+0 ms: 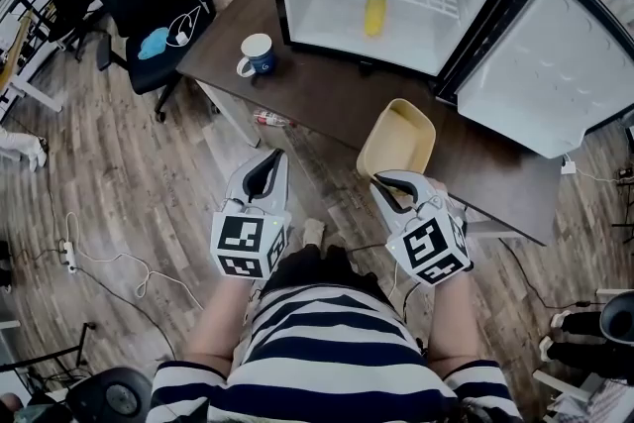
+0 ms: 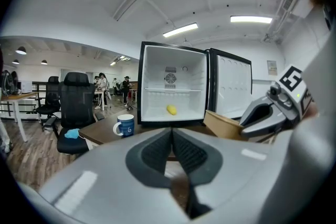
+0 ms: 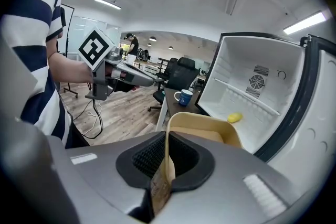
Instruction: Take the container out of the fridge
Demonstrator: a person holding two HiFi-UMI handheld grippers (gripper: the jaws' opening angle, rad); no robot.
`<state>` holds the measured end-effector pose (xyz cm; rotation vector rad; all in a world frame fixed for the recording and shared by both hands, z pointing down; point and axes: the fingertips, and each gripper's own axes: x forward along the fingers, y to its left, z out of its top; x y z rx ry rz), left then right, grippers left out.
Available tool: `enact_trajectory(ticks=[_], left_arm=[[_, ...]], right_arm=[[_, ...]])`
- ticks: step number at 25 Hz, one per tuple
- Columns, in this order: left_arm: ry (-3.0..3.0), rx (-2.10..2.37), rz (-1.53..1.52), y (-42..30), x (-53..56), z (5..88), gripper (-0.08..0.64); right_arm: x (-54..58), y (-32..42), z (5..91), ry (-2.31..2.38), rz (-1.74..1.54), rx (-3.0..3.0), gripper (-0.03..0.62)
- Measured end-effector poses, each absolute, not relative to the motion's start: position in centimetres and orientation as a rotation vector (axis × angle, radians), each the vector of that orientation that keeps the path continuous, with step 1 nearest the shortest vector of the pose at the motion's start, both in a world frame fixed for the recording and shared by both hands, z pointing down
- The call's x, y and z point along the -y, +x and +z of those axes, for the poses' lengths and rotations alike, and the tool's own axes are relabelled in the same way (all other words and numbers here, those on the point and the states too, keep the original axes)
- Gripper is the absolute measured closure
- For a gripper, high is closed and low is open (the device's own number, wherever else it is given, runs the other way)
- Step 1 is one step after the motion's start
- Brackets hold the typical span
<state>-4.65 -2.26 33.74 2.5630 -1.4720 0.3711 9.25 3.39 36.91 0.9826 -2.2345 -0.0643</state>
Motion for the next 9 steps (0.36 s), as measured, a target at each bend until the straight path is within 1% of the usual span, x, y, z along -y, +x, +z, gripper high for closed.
enact_trajectory(ticks=[9], left_arm=[[2.549,1.442,0.370,-3.7,0.0,34.0,0.560]], right_arm=[[-5.1,9.9,36.6,0.992,-0.042,2.256,0.575]])
